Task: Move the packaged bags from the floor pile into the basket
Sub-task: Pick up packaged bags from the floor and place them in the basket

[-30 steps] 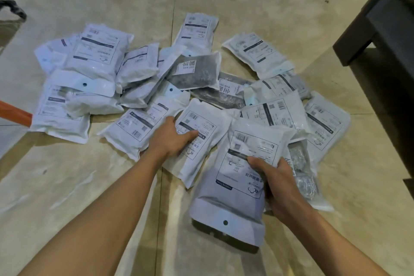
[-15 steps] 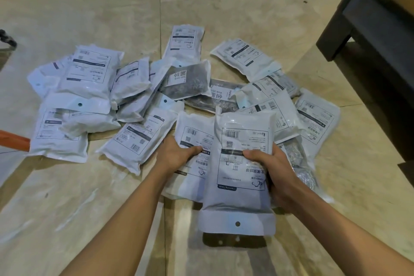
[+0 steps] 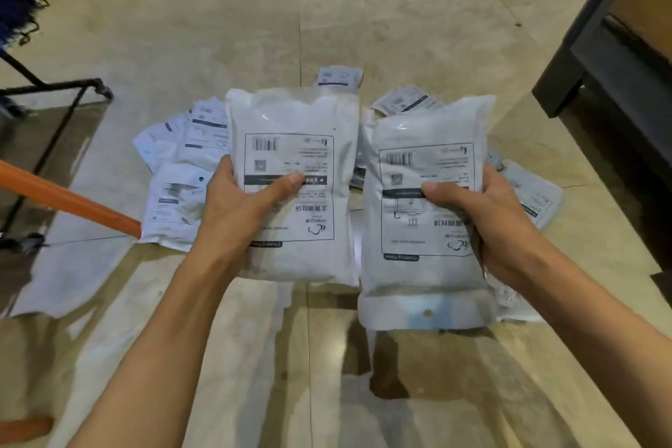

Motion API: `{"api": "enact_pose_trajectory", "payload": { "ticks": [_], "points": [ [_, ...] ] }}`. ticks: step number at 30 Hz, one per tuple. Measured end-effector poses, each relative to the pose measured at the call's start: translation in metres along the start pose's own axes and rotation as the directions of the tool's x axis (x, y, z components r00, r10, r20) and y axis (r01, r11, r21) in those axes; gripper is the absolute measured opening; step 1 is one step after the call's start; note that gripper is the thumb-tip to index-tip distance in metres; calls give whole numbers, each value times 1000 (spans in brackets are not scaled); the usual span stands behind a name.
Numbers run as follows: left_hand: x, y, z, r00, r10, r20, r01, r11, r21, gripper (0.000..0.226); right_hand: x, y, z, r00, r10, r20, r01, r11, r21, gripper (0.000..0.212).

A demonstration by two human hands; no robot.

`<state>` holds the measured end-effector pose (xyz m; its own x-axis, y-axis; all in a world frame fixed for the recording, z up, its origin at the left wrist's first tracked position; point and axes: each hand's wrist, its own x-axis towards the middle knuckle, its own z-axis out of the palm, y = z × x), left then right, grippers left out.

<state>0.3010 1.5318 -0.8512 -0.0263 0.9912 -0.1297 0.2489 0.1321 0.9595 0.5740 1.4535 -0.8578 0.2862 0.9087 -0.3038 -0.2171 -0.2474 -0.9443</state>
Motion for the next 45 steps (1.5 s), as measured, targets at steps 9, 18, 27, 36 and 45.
{"api": "enact_pose_trajectory", "payload": {
  "ticks": [9,18,27,36,45],
  "points": [
    [-79,238,-82,1000,9,-26,-11,997,-79,61,-106,-231,35,999,-22,37,21,1000,9,51],
    [-154,577,-139,998,45,42,-40,993,-114,71,-242,-556,42,995,-98,30,99,995,-26,47],
    [-207,768,-161,997,61,47,-54,990,-129,75,-322,-751,21,980,-197,12,197,980,21,40],
    [-244,827,-156,987,117,111,-100,984,-147,70,-371,-797,7,964,-257,-66,260,964,47,46],
    [-246,826,-138,896,161,414,-106,983,-152,69,-456,-772,-2,896,-242,-373,299,949,102,41]
  ]
}}
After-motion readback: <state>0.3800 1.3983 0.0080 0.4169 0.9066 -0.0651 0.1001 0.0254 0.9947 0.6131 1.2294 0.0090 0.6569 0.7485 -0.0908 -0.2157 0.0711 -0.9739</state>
